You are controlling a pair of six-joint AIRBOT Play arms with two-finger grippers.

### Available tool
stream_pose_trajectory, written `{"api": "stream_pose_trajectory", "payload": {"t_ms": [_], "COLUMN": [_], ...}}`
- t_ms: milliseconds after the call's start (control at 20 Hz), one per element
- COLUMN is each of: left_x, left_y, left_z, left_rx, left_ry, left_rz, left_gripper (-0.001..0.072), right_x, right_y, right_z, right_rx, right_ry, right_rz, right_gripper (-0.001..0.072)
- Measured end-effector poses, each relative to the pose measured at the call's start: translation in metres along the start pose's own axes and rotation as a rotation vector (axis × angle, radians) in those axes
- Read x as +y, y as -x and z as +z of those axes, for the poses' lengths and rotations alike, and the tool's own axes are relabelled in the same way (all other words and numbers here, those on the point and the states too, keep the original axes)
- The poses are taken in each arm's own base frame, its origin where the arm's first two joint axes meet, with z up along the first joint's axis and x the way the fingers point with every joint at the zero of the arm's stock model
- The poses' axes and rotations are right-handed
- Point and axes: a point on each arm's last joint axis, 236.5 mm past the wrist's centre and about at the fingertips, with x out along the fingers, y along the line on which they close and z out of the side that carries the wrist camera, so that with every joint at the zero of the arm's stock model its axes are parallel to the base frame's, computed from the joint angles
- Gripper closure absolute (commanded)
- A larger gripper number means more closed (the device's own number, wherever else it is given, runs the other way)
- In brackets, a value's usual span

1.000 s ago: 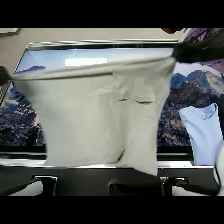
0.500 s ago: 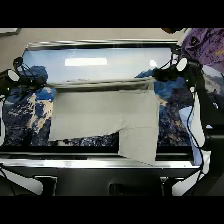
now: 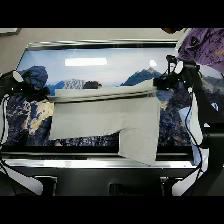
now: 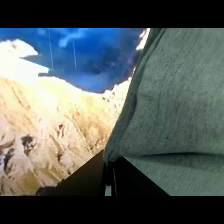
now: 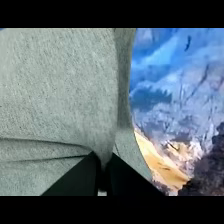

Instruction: Fold the clothes and pants, and hang the long-sleeved shirts on hangers.

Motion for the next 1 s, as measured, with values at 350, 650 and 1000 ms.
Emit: {"api": "stream_pose_trajectory", "payload": {"t_ms": [350,650,1000], "left_x": [-0.003,-0.020,-0.030], "left_y": [-0.018,-0.031,0.012], "left_z": [-0.037,-0.049,-0.021], "left_rx": [0.154,0.212,0.131], "left_ry": [-0.001,0.024,0.028], "left_rz": [0.009,-0.062,-0.124], "left_gripper": [0.0685,0.0199,0.0009], "right_x": [-0.005,-0.005,0.013], "right_y": [-0.022,-0.034,-0.013], "right_z": [-0.034,-0.050,-0.054], "right_rx": [0.149,0.216,0.235], "right_ry": [-0.008,-0.016,-0.030], "right_rz": [-0.008,-0.006,0.069], "right_gripper": [0.0682,0.0550,0.0215]}}
